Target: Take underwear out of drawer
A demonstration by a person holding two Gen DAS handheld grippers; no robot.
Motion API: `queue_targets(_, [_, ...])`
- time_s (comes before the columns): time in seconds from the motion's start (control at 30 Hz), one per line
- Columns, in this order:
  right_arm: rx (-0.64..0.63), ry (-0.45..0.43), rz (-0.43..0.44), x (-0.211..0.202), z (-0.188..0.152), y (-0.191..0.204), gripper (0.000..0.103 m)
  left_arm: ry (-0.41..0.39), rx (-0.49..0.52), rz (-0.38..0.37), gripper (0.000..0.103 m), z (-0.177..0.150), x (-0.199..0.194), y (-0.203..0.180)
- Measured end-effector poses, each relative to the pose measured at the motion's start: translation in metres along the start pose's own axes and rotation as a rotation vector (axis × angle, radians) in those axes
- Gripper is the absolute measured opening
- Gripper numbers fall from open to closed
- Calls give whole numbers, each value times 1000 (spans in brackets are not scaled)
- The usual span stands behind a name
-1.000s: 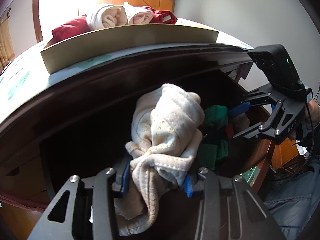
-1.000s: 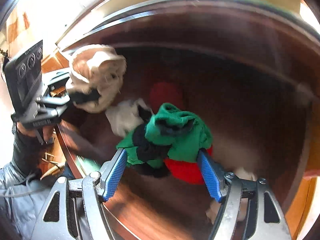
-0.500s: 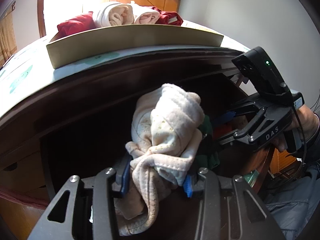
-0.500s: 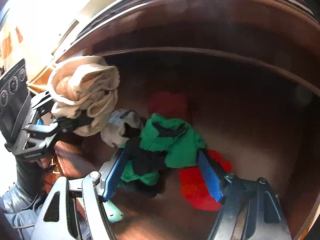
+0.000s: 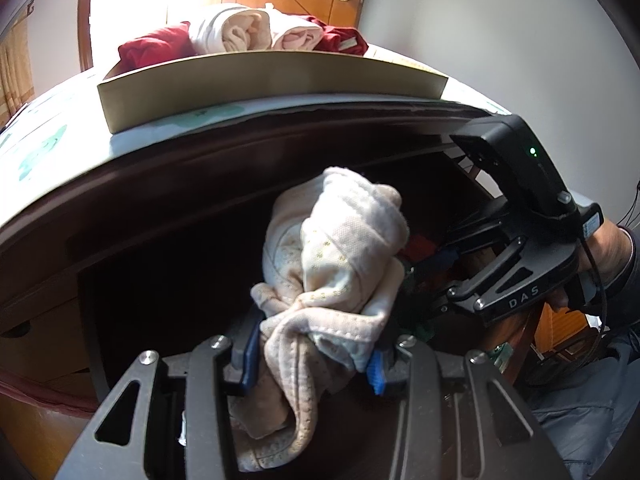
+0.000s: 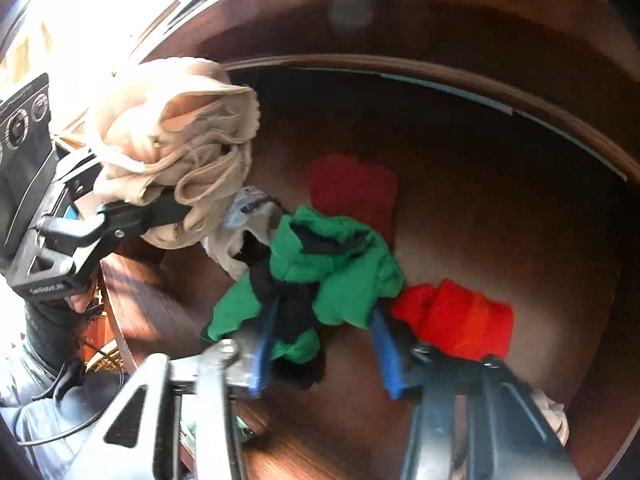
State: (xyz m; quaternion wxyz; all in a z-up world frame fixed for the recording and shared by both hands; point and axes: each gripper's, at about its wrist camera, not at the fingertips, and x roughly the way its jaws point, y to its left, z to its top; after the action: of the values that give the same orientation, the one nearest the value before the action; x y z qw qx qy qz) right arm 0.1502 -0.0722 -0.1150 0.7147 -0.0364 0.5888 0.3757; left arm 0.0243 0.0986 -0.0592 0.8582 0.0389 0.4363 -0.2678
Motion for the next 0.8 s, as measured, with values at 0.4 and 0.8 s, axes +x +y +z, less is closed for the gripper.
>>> queue_targets(0.4, [-102,-96,-8,-19,-14,23,24,-26,-8,-1,40,-1,-5,1])
queue_targets(0.8, [-206,-249,-43,-45,-37,48,17,-109,5,30,40,-8,-21,-1])
